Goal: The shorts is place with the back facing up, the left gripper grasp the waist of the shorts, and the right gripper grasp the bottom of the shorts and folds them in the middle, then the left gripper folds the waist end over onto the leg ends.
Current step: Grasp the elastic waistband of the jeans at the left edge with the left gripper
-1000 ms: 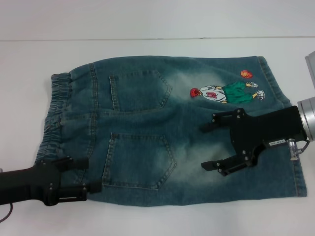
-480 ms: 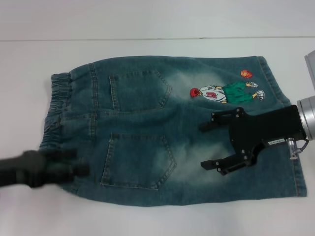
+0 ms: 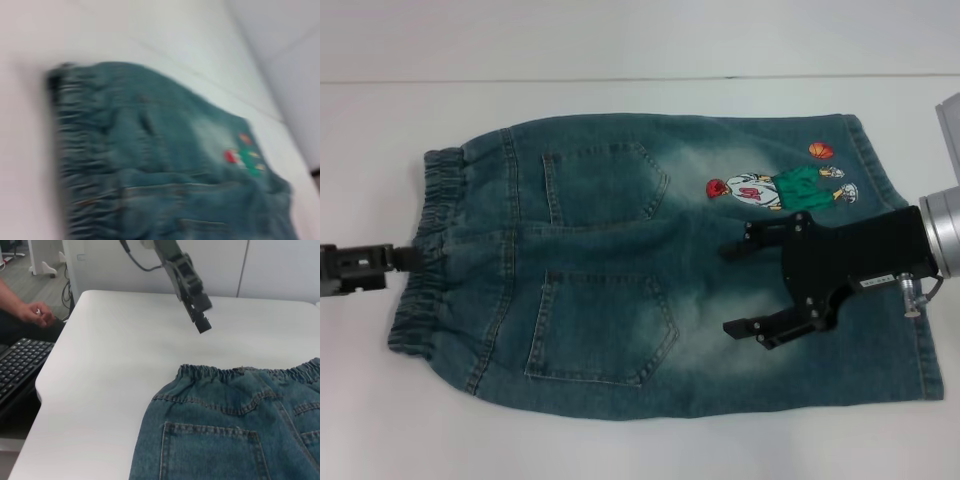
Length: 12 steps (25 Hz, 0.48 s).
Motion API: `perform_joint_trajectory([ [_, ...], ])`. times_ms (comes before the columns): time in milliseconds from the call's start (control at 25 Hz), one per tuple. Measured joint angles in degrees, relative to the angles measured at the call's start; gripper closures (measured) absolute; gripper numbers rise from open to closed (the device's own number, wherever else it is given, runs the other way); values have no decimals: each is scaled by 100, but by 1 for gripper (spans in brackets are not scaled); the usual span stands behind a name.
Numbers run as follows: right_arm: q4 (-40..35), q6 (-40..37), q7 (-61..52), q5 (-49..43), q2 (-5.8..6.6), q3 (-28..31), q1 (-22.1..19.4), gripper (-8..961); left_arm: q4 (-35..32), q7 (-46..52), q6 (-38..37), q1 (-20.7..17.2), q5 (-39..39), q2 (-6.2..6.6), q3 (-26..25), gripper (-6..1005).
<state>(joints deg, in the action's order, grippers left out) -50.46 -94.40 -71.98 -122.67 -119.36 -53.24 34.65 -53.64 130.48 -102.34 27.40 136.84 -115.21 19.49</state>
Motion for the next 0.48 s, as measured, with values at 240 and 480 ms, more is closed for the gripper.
perform_joint_trajectory([
  [240,-12,0,8,-2,0,-5,72,62,12,923,17,465,900,212,-19,86],
  [480,-12,20,70,-2,-9,-23,101,62,65,998,54,611,1395,241,143,87],
])
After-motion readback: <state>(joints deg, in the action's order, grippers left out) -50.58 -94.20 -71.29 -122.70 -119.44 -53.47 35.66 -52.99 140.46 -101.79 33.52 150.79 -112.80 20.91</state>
